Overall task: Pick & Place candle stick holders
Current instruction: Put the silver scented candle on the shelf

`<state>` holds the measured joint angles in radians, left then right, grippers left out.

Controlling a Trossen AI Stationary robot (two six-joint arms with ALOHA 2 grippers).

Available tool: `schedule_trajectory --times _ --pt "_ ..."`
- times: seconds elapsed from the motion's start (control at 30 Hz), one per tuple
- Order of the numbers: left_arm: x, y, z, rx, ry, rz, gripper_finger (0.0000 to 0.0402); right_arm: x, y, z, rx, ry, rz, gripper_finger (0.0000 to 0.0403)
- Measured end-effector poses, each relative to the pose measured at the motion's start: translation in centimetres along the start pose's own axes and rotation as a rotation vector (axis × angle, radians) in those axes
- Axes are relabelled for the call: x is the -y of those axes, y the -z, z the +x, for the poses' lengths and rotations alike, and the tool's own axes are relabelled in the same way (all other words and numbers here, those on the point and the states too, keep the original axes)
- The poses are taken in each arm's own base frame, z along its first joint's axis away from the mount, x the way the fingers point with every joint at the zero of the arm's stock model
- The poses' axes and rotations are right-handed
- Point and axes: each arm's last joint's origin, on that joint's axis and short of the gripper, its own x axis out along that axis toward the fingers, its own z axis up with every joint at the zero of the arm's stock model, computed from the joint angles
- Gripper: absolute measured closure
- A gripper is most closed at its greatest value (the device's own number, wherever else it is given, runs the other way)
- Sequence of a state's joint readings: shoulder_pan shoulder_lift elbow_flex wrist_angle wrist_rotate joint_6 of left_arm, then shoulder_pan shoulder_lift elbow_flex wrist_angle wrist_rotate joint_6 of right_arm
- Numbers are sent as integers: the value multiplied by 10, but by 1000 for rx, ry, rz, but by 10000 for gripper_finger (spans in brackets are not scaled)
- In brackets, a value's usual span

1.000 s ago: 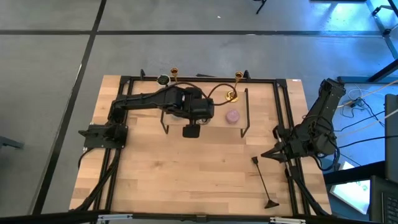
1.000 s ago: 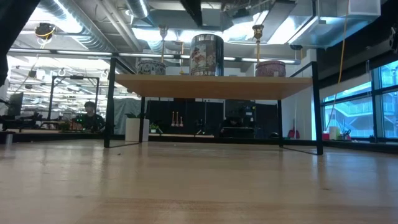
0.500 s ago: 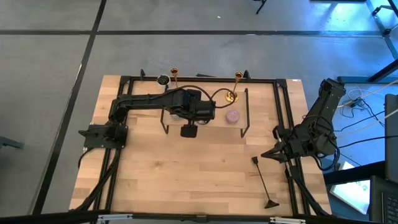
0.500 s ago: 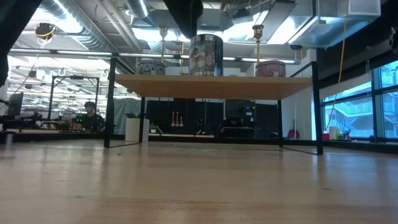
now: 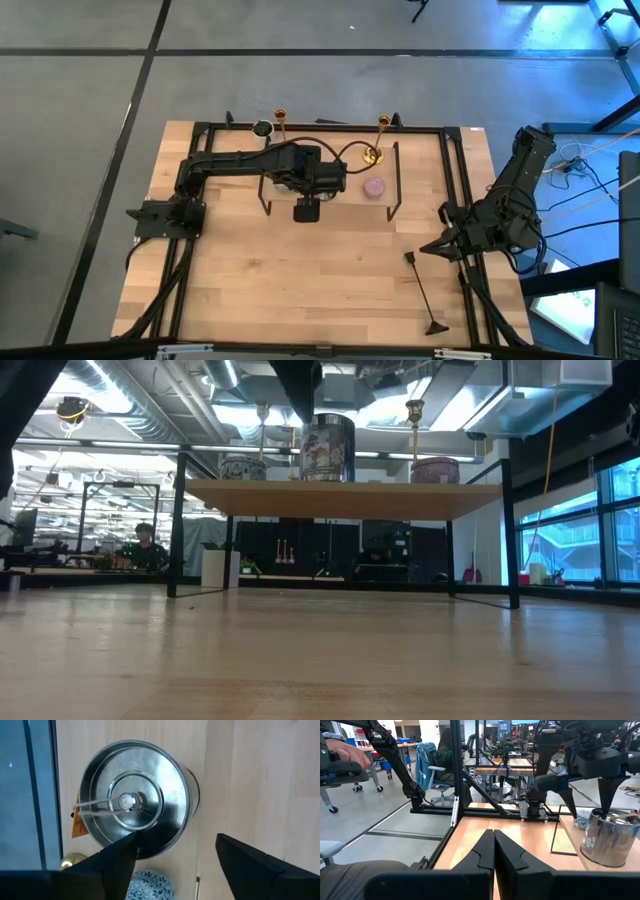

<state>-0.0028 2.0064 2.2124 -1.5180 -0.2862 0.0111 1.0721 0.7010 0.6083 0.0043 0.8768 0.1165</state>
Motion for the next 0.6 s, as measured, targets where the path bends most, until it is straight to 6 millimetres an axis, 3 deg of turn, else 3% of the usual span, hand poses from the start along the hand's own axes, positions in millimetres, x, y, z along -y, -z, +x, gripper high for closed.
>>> schedule_trajectory --times 0.6 --pt "-7 -8 2 74 53 -149 253 0 0 0 0 1 0 402"
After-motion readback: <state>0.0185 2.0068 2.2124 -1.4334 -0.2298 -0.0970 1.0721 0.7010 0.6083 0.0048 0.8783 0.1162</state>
